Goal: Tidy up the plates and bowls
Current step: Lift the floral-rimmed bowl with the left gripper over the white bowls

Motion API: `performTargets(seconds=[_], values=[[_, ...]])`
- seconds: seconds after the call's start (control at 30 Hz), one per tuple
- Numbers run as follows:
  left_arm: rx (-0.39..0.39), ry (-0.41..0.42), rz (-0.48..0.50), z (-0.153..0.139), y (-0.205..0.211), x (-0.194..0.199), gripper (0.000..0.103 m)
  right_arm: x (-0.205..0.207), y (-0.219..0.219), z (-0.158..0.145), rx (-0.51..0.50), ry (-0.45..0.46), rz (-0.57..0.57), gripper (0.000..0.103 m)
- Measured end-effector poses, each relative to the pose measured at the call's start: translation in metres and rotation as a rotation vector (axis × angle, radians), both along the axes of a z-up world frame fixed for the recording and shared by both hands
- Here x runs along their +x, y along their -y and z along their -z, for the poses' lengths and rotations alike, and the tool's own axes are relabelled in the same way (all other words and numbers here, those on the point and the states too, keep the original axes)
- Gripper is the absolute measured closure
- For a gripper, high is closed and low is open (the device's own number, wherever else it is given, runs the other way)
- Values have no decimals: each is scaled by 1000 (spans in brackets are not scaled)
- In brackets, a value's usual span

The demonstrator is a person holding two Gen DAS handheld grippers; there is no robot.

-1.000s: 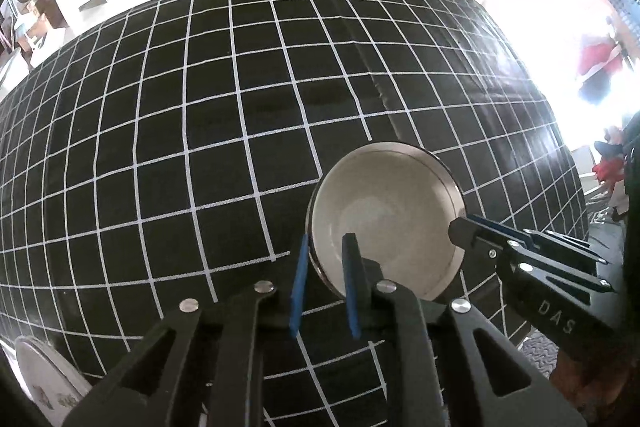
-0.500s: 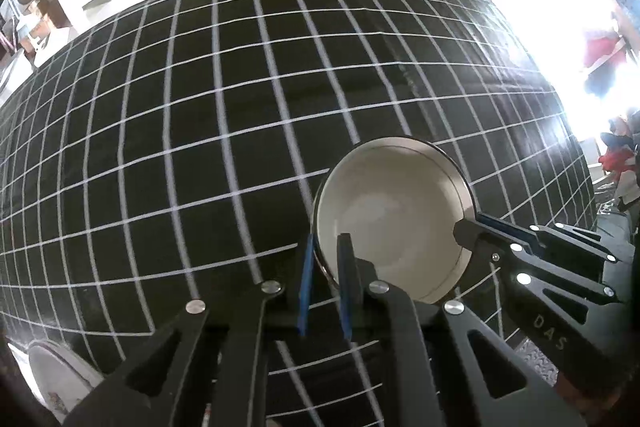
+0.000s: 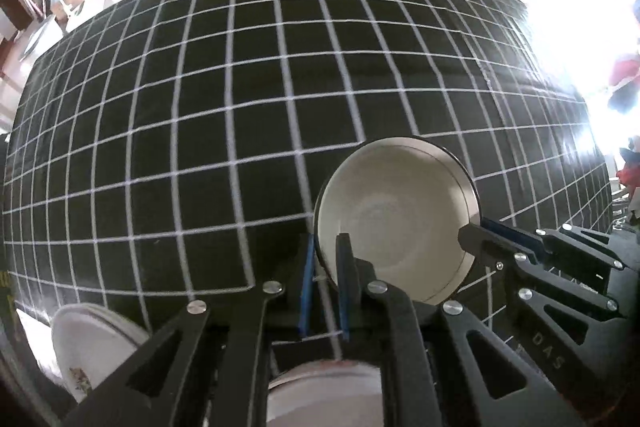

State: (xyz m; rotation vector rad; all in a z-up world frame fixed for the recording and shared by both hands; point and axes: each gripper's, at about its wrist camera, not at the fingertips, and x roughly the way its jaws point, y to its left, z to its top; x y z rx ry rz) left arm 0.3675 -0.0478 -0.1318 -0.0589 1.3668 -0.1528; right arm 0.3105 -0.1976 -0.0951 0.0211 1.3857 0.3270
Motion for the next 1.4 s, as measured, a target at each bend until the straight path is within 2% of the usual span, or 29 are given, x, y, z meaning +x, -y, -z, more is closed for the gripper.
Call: performTargets(seconds=[0.33, 0.57, 0.8, 0.93, 0.97, 1.03, 1.1, 1.4], values=[[-13, -7, -42, 4, -63, -30, 94, 4, -34, 3, -25, -5, -67, 90], [-34, -3, -60, 8, -97, -28, 94, 6, -46, 6, -44, -27, -54, 90], [-37, -18, -49, 26, -106, -23, 94, 6, -56, 10, -69, -31, -50, 90], [-20, -15, -54, 30, -101, -30, 94, 8, -64, 10, -80, -36, -12, 90], [-18, -16, -56, 28, -103, -31, 94, 8, -65, 10, -80, -33, -5, 90], [-7, -9, -60, 25, -76, -24, 94, 10, -70, 9, -83, -28, 11, 90], [2, 7, -59, 8, -64, -19, 94, 12, -78, 6, -83, -26, 20, 90], [-17, 91, -70, -49, -64, -37, 94, 1, -85, -39, -50, 44, 34, 90]])
